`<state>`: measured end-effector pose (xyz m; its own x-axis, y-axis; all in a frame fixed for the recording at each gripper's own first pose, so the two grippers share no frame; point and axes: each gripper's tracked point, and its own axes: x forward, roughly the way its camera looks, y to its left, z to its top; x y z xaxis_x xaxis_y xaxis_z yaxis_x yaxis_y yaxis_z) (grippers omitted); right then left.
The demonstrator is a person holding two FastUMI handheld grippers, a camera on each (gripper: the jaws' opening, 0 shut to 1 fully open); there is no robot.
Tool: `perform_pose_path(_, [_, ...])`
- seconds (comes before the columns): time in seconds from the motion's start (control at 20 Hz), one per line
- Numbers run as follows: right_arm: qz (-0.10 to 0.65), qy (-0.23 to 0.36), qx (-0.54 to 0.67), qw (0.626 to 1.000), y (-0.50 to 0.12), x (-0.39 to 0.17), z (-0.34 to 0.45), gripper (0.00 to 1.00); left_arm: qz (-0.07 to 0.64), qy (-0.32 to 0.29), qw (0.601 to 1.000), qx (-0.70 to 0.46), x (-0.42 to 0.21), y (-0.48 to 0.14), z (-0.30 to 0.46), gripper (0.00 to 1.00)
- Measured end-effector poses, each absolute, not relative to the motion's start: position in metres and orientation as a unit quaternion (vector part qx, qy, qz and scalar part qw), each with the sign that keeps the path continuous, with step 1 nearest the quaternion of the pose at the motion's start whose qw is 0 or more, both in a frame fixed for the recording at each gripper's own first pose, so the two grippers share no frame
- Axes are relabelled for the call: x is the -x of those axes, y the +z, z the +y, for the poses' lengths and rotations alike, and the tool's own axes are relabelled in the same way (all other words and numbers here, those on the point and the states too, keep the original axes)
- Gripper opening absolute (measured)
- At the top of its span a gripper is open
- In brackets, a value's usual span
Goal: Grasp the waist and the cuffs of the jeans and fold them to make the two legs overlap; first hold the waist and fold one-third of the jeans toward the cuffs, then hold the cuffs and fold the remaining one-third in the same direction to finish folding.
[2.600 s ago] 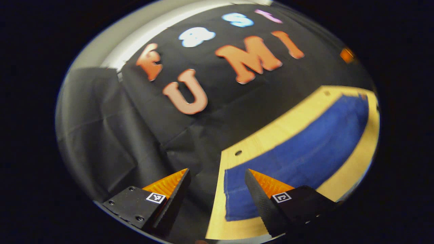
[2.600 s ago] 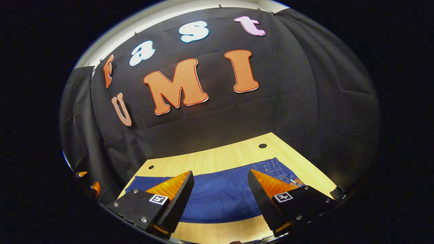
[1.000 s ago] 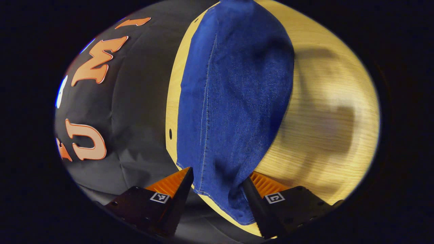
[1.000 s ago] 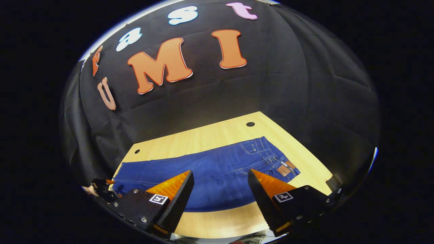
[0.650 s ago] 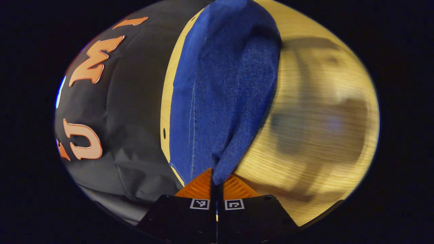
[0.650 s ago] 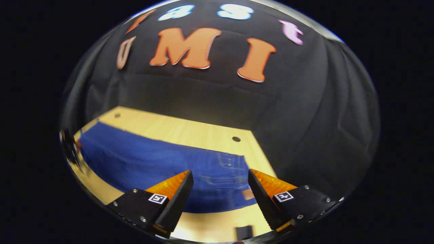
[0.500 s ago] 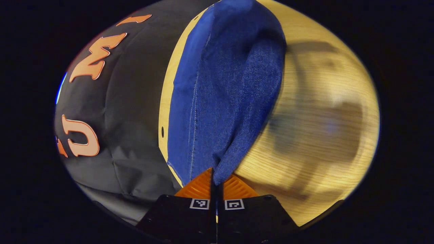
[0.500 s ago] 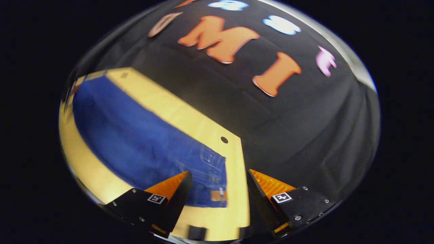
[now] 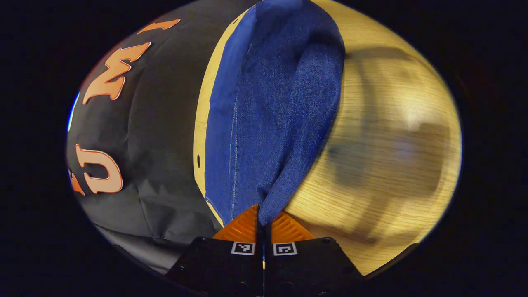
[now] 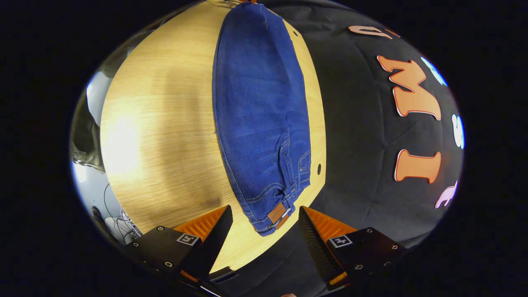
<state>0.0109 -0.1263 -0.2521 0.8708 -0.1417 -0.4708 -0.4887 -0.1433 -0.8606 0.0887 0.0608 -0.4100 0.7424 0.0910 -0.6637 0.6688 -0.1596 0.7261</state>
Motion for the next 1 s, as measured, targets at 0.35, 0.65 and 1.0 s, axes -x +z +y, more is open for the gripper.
perform_pose_path(0.35, [0.228, 0.183, 0.781, 0.552, -0.284, -0.034, -0.136, 0.98, 0.271, -0.244, 0.592, -0.719, -0.087, -0.410, 0.060, 0.02])
perform_pose_path(0.65, [0.216, 0.174, 0.781, 0.560, -0.283, -0.060, -0.134, 0.92, 0.277, -0.243, 0.593, -0.716, -0.087, -0.410, 0.061, 0.02])
perform_pose_path(1.0, [0.237, 0.161, 0.780, 0.557, -0.303, -0.070, -0.136, 0.29, 0.292, -0.254, 0.603, -0.698, -0.086, -0.411, 0.059, 0.02])
